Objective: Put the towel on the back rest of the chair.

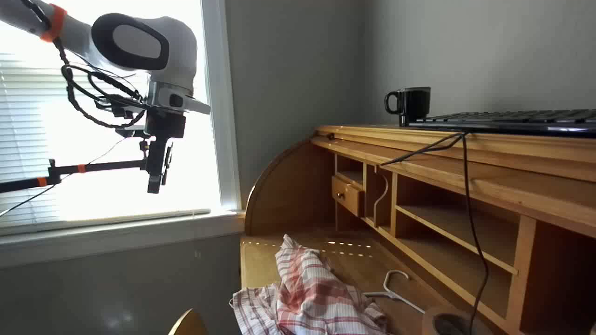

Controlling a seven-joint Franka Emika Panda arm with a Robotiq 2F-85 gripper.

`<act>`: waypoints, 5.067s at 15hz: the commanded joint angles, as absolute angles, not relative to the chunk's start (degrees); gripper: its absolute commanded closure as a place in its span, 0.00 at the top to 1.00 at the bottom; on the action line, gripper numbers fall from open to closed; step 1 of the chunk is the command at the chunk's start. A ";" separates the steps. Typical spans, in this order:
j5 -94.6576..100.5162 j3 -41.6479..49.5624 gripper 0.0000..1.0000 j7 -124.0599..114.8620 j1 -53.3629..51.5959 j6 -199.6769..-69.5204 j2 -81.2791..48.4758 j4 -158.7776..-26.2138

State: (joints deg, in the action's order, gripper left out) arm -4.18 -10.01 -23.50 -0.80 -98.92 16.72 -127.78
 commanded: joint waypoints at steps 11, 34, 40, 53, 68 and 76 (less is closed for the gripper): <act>-11.08 0.75 1.00 -25.67 4.76 -103.39 8.93 -123.37; -38.31 12.16 1.00 -19.21 13.46 -132.39 -9.21 -128.11; -44.05 12.18 1.00 -11.55 14.76 -143.12 -14.52 -128.40; -55.85 8.04 1.00 -0.87 16.45 -156.62 -23.30 -126.05; -68.58 4.13 0.26 17.50 19.74 -157.97 -28.96 -123.83; -64.47 5.76 0.02 7.72 15.15 -159.39 -19.03 -133.24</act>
State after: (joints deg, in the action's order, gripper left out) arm -66.31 4.75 12.33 17.75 -156.70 -25.01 -126.86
